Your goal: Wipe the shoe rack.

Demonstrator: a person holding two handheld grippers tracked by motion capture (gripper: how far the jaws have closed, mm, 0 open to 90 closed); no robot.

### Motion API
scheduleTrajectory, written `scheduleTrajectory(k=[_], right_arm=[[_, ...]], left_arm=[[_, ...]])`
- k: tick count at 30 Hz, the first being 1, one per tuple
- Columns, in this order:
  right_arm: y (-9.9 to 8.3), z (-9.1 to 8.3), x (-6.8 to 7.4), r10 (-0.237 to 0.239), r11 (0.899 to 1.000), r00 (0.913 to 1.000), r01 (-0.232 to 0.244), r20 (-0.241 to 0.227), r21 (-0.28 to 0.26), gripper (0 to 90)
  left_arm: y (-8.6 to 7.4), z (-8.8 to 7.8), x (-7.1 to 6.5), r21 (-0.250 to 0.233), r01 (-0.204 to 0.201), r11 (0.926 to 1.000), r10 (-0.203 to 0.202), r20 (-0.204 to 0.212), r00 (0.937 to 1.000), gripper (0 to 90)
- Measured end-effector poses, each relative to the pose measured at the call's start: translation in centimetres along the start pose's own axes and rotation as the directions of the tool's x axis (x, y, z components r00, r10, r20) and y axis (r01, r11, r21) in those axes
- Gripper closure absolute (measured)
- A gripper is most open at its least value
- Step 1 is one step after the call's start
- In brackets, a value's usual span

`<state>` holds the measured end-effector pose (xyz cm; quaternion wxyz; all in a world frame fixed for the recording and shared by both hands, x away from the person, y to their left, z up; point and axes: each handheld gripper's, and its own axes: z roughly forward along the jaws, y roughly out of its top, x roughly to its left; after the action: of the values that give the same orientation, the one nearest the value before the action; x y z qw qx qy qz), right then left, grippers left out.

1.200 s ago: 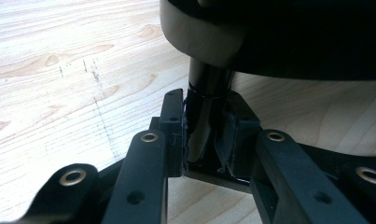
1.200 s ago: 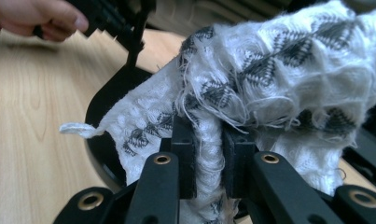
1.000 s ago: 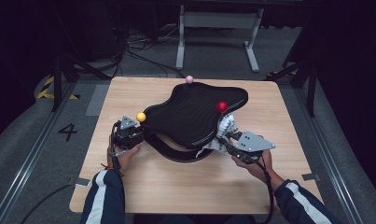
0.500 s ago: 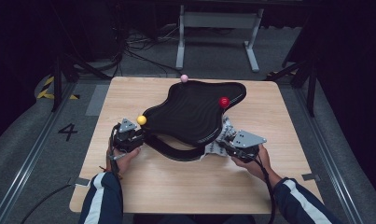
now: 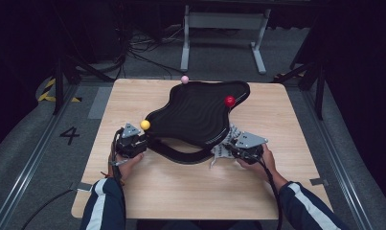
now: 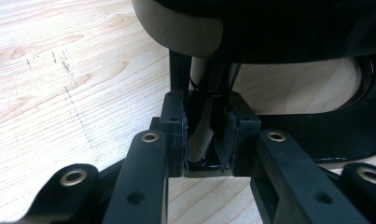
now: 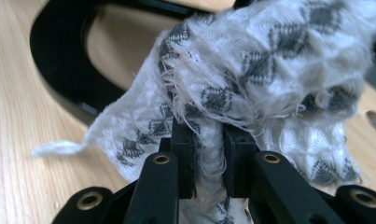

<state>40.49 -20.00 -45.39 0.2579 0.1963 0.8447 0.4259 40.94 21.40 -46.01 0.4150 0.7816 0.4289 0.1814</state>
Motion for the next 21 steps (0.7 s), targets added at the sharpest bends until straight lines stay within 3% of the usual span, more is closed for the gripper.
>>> scheduleTrajectory(k=[3, 6, 12, 14, 21], right_arm=[[1.0, -0.7, -0.3, 0.007, 0.999, 0.9999, -0.006, 0.016, -0.049, 77.7], [2.2, -1.6, -0.5, -0.028, 0.995, 0.999, 0.031, 0.036, -0.09, 77.6], [4.6, -3.6, -1.4, -0.018, 0.979, 0.9975, 0.032, 0.069, -0.199, 77.4], [5.0, -4.1, -1.6, -0.023, 0.975, 0.9961, 0.041, 0.086, -0.22, 77.3], [5.4, -4.1, -1.6, -0.04, 0.972, 0.9934, 0.064, 0.107, -0.226, 76.5]], left_arm=[[0.0, 0.0, 0.0, 0.001, -0.001, 1.0, 0.001, 0.0, 1.0, 73.5], [0.0, 0.0, 0.1, 0.005, -0.008, 1.0, 0.008, 0.005, 1.0, 73.5], [0.0, 0.0, 0.1, 0.005, -0.005, 1.0, 0.005, 0.01, 0.9999, 73.5], [0.0, 0.0, 0.1, 0.007, -0.005, 1.0, 0.005, 0.009, 0.9999, 73.5], [0.0, 0.1, 0.2, 0.002, -0.002, 1.0, 0.002, 0.011, 0.9999, 73.4]])
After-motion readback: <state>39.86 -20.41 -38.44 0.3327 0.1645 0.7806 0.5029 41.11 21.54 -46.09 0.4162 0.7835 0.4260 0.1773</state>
